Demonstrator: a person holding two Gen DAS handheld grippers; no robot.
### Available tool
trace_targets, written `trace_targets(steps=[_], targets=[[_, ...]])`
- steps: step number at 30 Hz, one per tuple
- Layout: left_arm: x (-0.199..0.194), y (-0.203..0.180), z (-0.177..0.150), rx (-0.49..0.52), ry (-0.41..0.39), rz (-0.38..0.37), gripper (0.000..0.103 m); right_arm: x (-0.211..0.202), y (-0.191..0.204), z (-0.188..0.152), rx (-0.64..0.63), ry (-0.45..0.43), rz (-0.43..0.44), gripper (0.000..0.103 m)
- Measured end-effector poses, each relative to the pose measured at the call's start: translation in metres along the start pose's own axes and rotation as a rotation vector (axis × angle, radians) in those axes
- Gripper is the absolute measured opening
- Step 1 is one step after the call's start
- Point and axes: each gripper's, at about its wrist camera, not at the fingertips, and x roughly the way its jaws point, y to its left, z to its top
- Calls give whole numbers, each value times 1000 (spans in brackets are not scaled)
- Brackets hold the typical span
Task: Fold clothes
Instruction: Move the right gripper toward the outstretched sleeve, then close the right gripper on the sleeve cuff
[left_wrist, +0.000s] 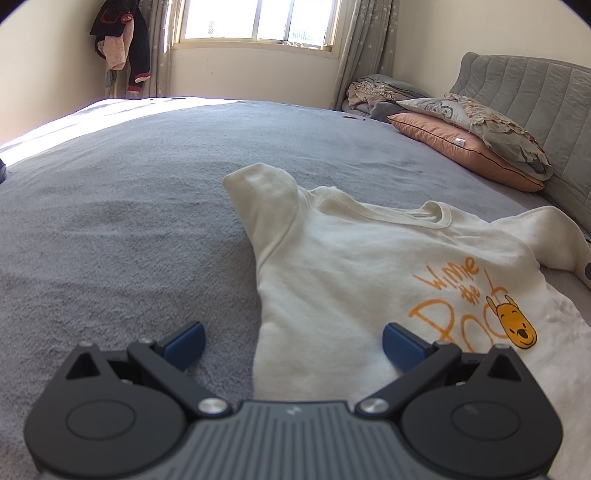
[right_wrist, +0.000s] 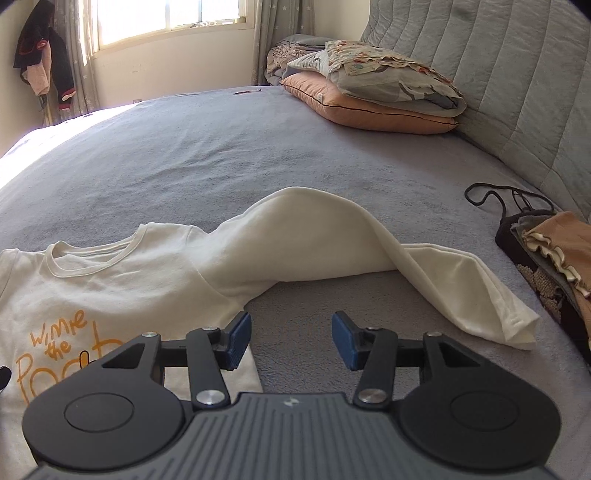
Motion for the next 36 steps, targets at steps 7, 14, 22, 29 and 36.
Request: trace_targets(steps=[7,14,22,29,36], targets=[[1,-1,0,1,0,1,103,20,-52,-5,47,38,-119,52],[2,-1,3,-8,6,0,103,52,-93,-9,77,79,-221,49],[3,-1,6,-84,-11,23,103,74,-110,-2,33,70,-265,11],[5,-5,3,-61,-10,50,103,62,-108,7,45,54,-248,7],[5,-6,3,-54,-9,55,103,50,-100,-12,60,38,-279,6]])
